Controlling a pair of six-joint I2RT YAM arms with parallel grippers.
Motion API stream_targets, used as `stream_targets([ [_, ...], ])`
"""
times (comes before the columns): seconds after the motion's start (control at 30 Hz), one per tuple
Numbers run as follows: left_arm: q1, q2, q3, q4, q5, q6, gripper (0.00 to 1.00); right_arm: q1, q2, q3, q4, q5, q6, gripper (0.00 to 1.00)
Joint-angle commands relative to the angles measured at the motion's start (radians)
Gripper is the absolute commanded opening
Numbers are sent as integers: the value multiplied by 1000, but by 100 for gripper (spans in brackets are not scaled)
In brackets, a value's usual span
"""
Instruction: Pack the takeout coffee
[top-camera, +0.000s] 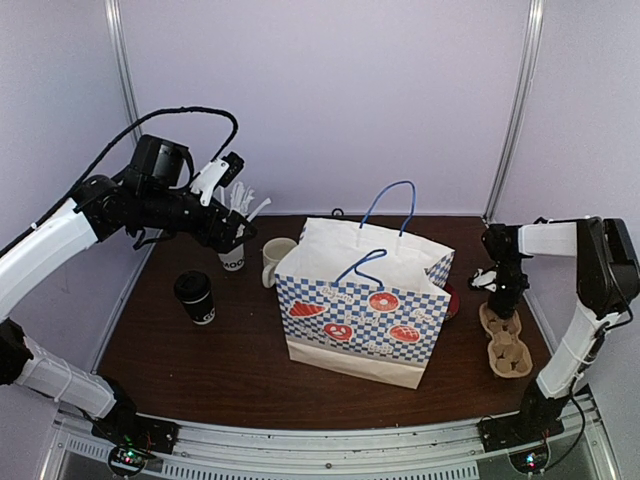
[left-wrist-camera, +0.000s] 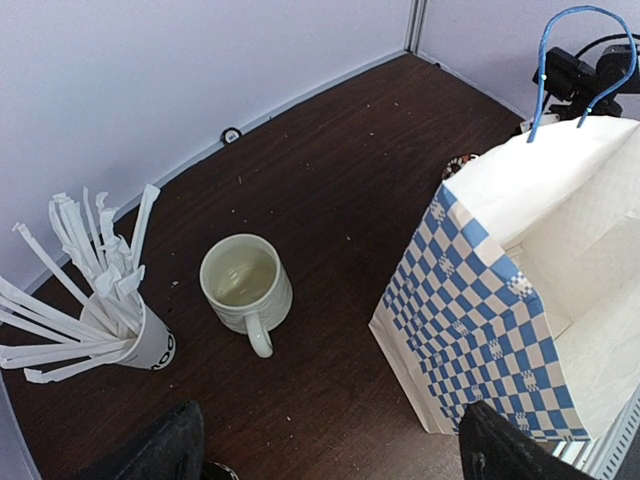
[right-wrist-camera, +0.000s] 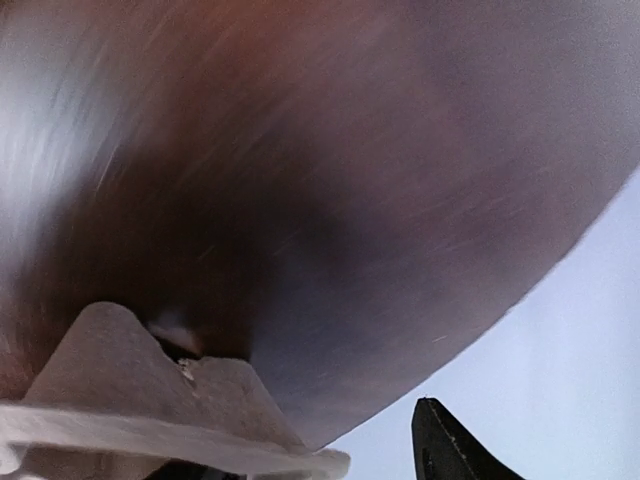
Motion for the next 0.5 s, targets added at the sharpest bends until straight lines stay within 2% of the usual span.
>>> stream_targets([
  [0.0, -6, 3, -11, 27, -3, 4, 92, -4, 70, 156, 41, -53, 114, 58],
  [0.2, -6, 0, 4, 1, -2, -2, 92, 1, 149, 256, -6, -135, 164, 59],
  [0.47, -6, -25, 13, -22, -10, -10, 93, -5, -46, 229, -128, -165, 180, 59],
])
